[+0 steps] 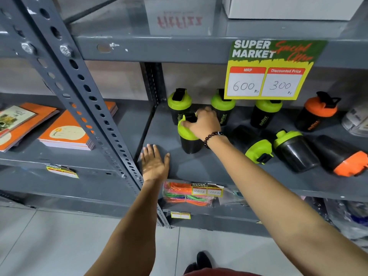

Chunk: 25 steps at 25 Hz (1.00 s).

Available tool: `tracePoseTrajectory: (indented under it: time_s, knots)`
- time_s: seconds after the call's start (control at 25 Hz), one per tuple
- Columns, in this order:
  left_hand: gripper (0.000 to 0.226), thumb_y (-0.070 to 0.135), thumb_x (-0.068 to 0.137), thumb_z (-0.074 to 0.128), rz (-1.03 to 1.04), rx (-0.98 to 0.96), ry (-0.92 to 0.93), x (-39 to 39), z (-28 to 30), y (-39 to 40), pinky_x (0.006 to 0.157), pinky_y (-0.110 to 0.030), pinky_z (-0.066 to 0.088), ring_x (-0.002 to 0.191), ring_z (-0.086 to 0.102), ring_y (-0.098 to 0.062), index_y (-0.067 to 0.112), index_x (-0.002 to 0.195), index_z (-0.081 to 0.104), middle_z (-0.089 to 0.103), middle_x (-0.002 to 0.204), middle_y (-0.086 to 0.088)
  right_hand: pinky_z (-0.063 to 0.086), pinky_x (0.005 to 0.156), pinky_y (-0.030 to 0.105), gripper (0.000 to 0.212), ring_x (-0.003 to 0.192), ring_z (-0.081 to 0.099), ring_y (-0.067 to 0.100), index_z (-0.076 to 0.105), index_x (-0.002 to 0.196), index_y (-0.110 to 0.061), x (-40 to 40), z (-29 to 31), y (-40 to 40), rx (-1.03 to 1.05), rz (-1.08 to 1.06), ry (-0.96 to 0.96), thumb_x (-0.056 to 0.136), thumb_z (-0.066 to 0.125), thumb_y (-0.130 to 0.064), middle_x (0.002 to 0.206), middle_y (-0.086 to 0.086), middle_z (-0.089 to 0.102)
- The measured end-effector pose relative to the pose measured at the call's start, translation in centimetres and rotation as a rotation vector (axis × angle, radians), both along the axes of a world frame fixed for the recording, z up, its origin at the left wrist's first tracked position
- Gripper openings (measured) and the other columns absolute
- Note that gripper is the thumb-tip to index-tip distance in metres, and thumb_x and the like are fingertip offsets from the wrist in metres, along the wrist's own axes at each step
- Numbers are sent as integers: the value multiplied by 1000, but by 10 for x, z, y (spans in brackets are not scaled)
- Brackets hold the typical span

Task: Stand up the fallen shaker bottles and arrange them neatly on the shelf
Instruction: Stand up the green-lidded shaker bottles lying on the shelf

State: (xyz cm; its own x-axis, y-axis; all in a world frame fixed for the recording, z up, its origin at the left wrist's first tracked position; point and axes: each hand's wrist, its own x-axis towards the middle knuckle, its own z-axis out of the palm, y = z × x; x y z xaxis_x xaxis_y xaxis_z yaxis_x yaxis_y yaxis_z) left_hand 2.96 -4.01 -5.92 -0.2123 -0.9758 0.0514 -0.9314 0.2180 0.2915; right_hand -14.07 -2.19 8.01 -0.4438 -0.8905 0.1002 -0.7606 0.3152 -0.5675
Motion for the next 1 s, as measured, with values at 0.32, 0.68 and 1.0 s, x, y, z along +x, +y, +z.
tracePoseTrajectory:
  time_s: [0.32,0.68,1.0]
  knots:
    - [62,38,98,30,-21,18,-2,2,2,0,120,-44,5,145,10,-36,0,145,16,16,155,-23,46,101,40,49,117,55,30,69,106,-20,6,21,-20,215,475,41,75,44,8,124,8,64]
    - [58,32,99,30,-39,32,50,2,8,6,120,-46,7,144,12,-38,-3,143,18,19,154,-25,26,112,21,57,136,40,22,70,106,-8,12,14,-5,38,456,-172,75,33,22,135,10,58]
    - [48,36,91,28,-415,-114,228,-33,13,88,77,-41,49,87,61,-38,3,108,57,65,99,-18,39,103,36,42,119,51,35,61,120,-6,-38,-26,82,-324,-135,22,80,50,-1,129,14,60]
